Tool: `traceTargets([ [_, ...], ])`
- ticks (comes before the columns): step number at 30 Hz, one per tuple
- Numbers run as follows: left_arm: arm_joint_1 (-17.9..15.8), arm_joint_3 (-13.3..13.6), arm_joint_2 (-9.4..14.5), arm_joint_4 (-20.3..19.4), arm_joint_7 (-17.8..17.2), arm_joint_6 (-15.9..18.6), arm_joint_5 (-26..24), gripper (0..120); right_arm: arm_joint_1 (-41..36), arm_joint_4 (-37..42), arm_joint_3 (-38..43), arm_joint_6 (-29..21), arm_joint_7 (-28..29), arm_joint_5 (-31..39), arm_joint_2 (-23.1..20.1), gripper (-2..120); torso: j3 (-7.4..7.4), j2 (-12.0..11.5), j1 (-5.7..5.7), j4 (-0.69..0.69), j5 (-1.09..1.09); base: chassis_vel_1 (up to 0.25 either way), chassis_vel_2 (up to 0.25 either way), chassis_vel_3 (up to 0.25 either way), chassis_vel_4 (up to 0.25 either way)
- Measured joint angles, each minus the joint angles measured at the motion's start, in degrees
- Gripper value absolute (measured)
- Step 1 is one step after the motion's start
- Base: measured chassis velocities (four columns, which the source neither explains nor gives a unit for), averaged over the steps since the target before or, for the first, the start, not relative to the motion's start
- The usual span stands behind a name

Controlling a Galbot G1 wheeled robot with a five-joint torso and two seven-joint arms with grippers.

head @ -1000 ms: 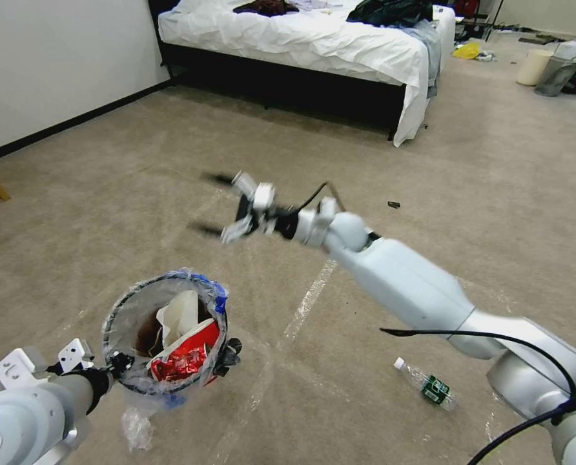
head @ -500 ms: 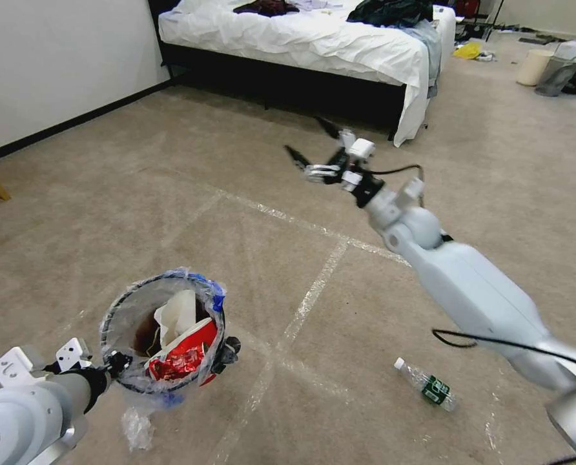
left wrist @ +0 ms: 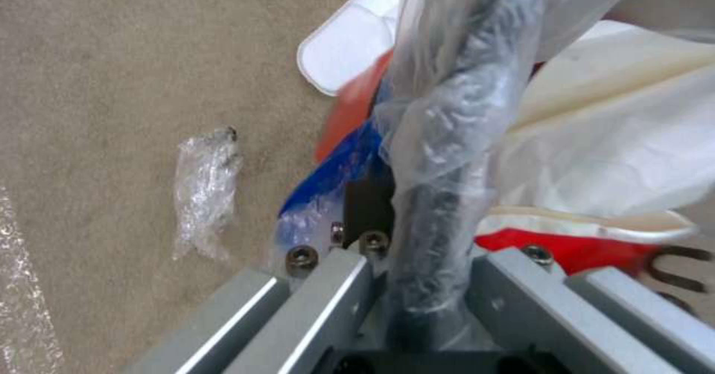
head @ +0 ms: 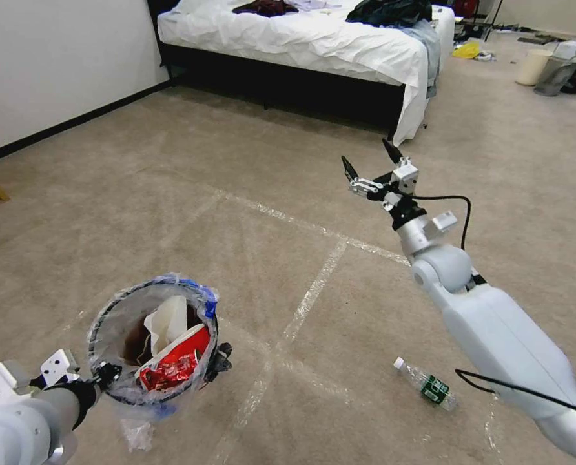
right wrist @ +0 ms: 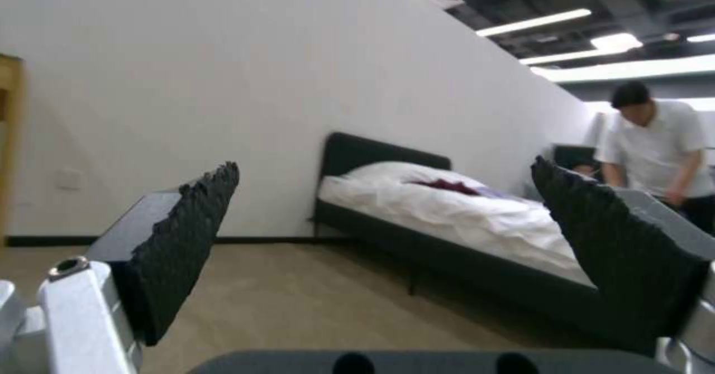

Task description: Pick up the trash bin and place the garbage on the floor into it.

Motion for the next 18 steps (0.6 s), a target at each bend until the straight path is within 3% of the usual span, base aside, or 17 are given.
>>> traceTargets([
  [10,0.3,0.2,0.3,-0.3,0.3,0.0,0.1,0,-11.9,5.7,6.3,0.0,2.5,-4.2,1.6,100,0.01,0.0,0.00,0.00,0.02,0.000,0.000,0.000,0.000],
  [18,0.4,0.5,0.3,-0.4,0.7,0.1,0.3,0,-16.4,8.1,9.3,0.0,3.0,-5.8,3.2,100,0.00,0.0,0.00,0.00,0.02,0.000,0.000,0.000,0.000],
])
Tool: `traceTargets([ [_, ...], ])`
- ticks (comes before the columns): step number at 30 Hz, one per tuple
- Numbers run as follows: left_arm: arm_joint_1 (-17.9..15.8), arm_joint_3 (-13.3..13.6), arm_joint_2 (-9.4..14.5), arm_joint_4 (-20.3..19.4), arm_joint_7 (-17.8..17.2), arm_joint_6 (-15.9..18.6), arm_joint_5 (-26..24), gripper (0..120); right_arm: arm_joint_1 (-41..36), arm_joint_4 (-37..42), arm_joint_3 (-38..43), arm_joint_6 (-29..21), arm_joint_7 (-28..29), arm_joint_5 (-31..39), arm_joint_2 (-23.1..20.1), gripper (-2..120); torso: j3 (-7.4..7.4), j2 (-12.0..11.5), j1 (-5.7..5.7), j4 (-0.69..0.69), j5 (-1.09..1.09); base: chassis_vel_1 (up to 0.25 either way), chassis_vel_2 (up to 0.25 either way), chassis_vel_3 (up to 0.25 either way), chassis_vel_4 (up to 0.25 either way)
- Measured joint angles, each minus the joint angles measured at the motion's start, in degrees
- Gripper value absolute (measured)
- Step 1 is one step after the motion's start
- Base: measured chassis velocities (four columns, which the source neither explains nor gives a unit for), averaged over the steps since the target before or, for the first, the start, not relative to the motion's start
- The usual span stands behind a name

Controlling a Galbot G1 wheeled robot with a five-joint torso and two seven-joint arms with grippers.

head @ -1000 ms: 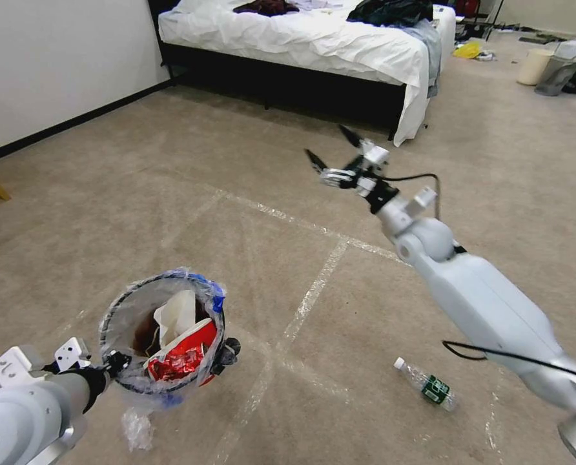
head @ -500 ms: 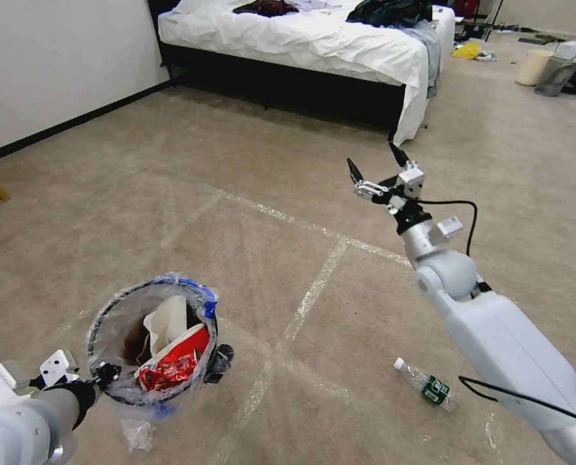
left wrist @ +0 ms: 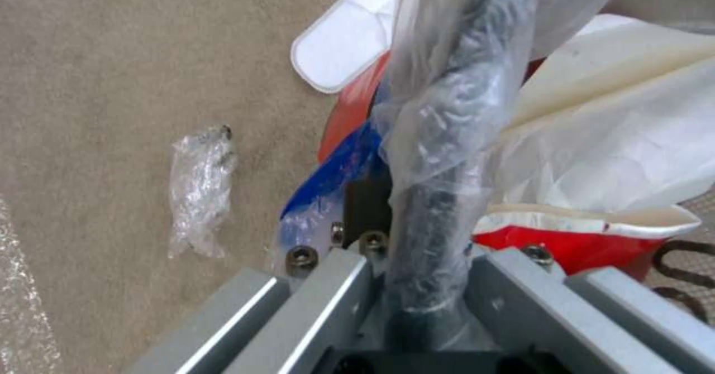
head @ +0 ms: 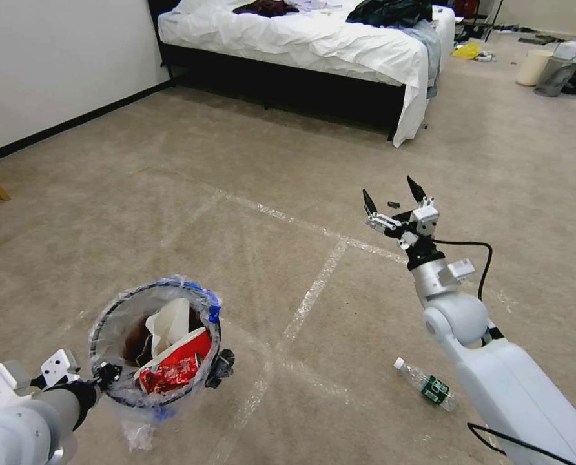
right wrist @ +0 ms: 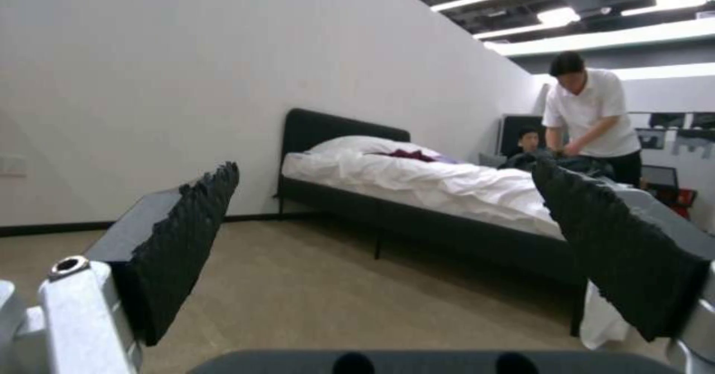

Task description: Pick up the trash bin and place the garbage on the floor into it.

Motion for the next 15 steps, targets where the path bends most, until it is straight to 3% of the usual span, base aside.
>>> traceTargets([
  [15,-0.8,1.6,-0.1,-0.6,0.2,0.1,0.6,0,-10.6,5.0,9.0,0.9,-1.0,-2.6,3.1,100,0.00,0.0,0.00,0.00,0.00,0.000,0.000,0.000,0.000],
])
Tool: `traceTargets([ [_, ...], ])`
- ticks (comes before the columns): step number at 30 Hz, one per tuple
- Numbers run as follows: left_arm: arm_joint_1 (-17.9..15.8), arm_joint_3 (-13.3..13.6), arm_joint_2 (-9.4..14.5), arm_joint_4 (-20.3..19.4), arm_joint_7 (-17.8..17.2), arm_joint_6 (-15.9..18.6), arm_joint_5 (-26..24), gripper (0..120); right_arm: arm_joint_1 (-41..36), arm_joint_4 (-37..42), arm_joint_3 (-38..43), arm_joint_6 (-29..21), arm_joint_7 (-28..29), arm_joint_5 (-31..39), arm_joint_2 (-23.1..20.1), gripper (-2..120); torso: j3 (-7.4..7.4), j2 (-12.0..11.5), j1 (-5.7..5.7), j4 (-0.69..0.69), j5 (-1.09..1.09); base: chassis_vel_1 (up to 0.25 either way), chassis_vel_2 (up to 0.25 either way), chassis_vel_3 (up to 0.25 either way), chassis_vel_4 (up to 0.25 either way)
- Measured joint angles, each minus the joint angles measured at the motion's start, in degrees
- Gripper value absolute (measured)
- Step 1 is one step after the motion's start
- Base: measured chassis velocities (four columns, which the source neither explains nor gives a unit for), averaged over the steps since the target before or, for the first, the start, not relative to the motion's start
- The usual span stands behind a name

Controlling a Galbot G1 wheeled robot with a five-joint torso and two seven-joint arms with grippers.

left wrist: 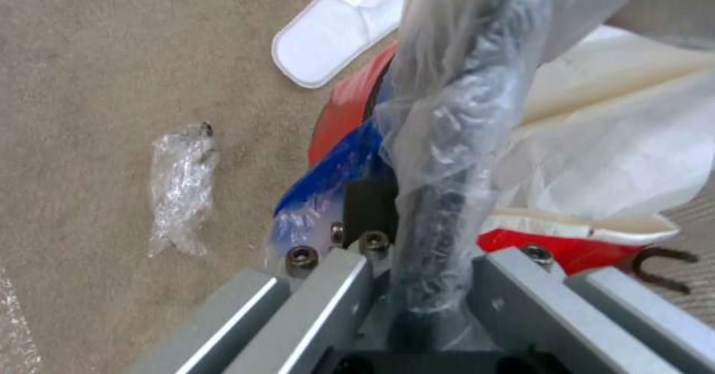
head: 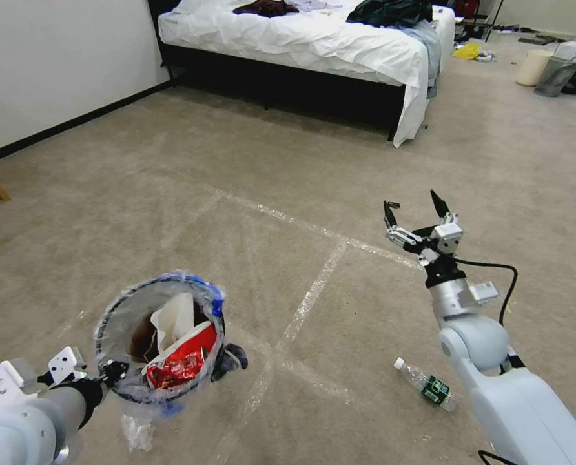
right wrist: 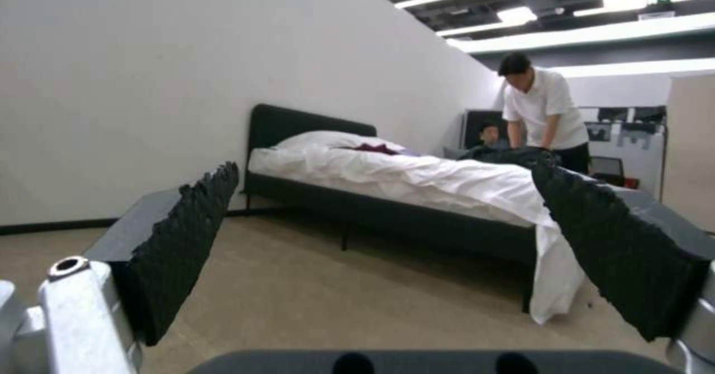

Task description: Pick up the trash bin and place the garbage on the floor into it.

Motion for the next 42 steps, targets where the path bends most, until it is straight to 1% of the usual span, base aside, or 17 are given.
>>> traceTargets([
  [1,0.0,0.0,0.0,0.0,0.0,0.0,0.0,0,0.0,0.0,0.0,0.0,0.0,0.0,0.0,100,0.00,0.0,0.00,0.00,0.00,0.000,0.000,0.000,0.000],
  [3,0.0,0.2,0.0,-0.1,0.1,0.0,0.1,0,-2.4,1.2,1.8,0.6,-0.3,-0.9,1.6,100,0.00,0.0,0.00,0.00,0.00,0.000,0.000,0.000,0.000],
  [6,0.0,0.4,0.0,-0.1,0.2,-0.1,0.3,0,-4.0,1.8,2.8,1.0,-0.6,-1.6,2.6,100,0.00,0.0,0.00,0.00,0.00,0.000,0.000,0.000,0.000],
  [8,-0.1,0.7,0.1,-0.1,0.3,-0.6,0.7,0,-7.0,2.8,4.2,1.8,-1.2,-3.4,4.3,100,0.00,0.0,0.00,0.00,0.00,0.000,0.000,0.000,0.000],
  [14,0.0,0.9,0.3,-0.2,0.4,-0.7,0.8,0,-9.5,4.0,5.5,2.5,-1.9,-5.0,6.4,100,0.00,0.0,0.00,0.00,0.00,-0.008,-0.007,-0.005,-0.010],
  [24,0.1,0.9,0.5,-0.4,0.4,-0.7,0.6,0,-9.9,4.4,6.8,2.6,-2.1,-5.2,6.0,100,0.00,0.0,0.00,0.00,0.00,-0.067,-0.060,-0.065,-0.066],
  [37,0.1,1.0,0.5,-0.6,0.6,-0.7,0.6,0,-11.1,5.7,7.9,2.8,-1.9,-5.1,6.2,100,0.00,0.0,0.01,-0.01,0.00,-0.112,-0.112,-0.098,-0.106],
  [42,0.1,1.1,0.6,-0.7,0.7,-0.7,0.6,0,-11.6,6.2,8.4,2.7,-1.8,-5.1,6.3,100,0.00,0.0,0.01,0.00,0.00,-0.104,-0.104,-0.096,-0.098],
])
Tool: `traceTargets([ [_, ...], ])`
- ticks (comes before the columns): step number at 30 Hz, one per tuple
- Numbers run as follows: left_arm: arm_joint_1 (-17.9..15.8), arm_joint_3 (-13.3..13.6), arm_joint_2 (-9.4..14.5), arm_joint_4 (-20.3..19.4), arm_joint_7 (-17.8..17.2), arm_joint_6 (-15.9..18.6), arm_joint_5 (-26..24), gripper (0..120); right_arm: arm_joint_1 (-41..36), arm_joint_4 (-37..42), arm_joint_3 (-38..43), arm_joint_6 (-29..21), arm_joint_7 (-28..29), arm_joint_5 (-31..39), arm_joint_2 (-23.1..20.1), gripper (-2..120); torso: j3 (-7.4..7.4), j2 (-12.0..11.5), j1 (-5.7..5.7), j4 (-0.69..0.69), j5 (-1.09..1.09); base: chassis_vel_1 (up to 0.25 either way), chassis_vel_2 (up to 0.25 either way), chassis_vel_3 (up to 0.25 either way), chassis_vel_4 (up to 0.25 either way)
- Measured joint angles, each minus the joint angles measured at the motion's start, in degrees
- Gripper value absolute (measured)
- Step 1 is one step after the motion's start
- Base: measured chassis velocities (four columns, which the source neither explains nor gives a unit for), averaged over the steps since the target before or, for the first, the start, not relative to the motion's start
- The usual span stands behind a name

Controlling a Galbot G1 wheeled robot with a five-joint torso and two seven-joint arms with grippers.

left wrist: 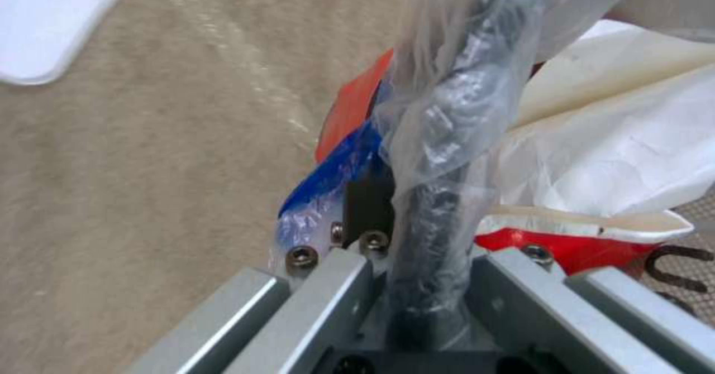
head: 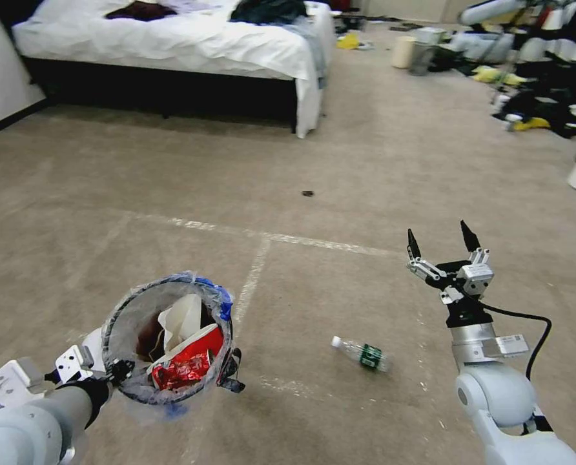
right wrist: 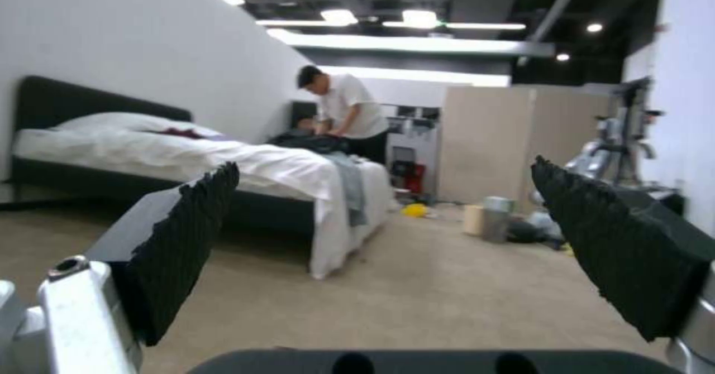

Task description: Pick up the trash bin and place the garbage on the floor into it.

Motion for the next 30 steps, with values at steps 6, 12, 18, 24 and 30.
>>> traceTargets([
  [6,0.2,0.0,0.1,-0.3,0.0,0.0,0.0,0,-0.5,0.3,0.2,0.0,0.0,0.0,0.2,100,0.00,0.0,0.00,-0.01,0.00,-0.103,-0.096,-0.101,-0.102],
  [12,0.5,0.0,0.1,-0.3,0.1,0.1,0.0,0,-0.9,0.4,0.5,0.2,0.3,-0.2,1.2,100,0.00,0.0,0.00,-0.02,0.00,-0.054,-0.054,-0.054,-0.055],
  [18,0.3,0.0,0.2,-0.3,0.1,0.1,-0.1,0,-1.4,0.4,0.4,0.4,0.4,-0.9,2.4,100,0.00,0.0,0.00,0.00,0.00,0.000,0.000,0.000,0.000],
  [24,0.2,-0.2,0.6,-0.3,0.1,0.1,-0.4,0,-1.7,0.8,0.5,0.5,0.3,-0.9,3.5,100,0.00,0.0,0.00,0.00,0.00,0.000,0.000,0.000,0.000],
  [30,0.0,-0.1,0.8,-0.1,0.1,0.1,-0.6,0,-2.1,0.8,0.0,0.5,-0.1,-1.4,4.6,100,0.00,0.0,0.00,0.00,0.00,0.000,0.000,0.000,0.000],
])
